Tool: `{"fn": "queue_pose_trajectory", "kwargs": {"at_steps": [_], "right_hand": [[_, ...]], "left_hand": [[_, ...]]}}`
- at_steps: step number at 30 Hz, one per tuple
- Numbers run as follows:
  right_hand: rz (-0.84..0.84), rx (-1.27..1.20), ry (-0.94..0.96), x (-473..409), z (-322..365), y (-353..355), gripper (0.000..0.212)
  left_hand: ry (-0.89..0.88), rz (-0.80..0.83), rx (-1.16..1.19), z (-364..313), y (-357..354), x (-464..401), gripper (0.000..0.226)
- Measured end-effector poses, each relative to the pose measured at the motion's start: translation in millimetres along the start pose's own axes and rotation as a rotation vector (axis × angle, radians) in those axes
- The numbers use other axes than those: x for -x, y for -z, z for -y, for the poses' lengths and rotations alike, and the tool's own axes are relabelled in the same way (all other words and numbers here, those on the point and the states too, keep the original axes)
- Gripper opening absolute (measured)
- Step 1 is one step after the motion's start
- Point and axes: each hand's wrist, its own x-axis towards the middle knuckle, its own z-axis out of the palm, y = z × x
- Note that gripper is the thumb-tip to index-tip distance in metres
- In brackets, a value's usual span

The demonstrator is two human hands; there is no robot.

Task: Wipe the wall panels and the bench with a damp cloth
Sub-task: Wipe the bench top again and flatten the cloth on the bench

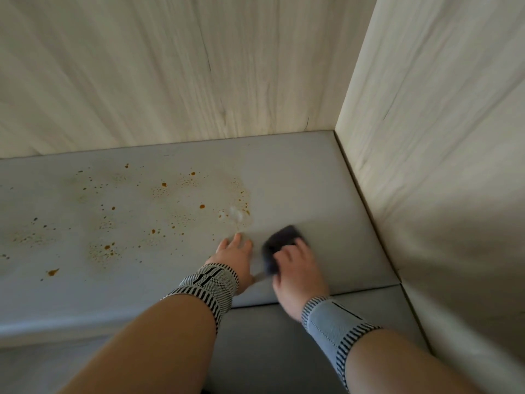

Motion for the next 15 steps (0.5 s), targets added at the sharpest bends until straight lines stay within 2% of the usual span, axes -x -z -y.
{"fn": "queue_pose_trajectory", "kwargs": {"at_steps": [2,3,5,8,9,11,14,15], "right_hand": [[0.129,-0.032,0.177,-1,0,1,0.031],[0.136,-0.004,0.165,-5,-14,2,0.03],[0.067,0.051,-0.05,-11,-41,4,0.03],[0.01,0.028,-0.577,-17,-55,14,0.037],[-0.006,0.025,-0.647,-19,-45,16,0.038],[0.002,0.034,-0.537,-20,-14,9,0.037],[0.071,-0.007,0.007,-10,29,-1,0.031],[0.086,-0.015,0.126,-11,31,0,0.029]], "left_hand": [[-0.038,-0.022,-0.003,5,-2,0,0.082],[-0.029,-0.023,0.024,6,-4,-1,0.085],[-0.008,-0.02,0.085,11,-8,-2,0.09],[-0.011,-0.029,0.114,12,-11,-2,0.091],[-0.012,-0.036,0.12,12,-10,-2,0.091],[-0.018,-0.044,0.132,14,-10,-1,0.089],[-0.039,-0.057,0.16,22,-7,2,0.082],[-0.026,-0.065,0.171,27,-5,5,0.079]]}}
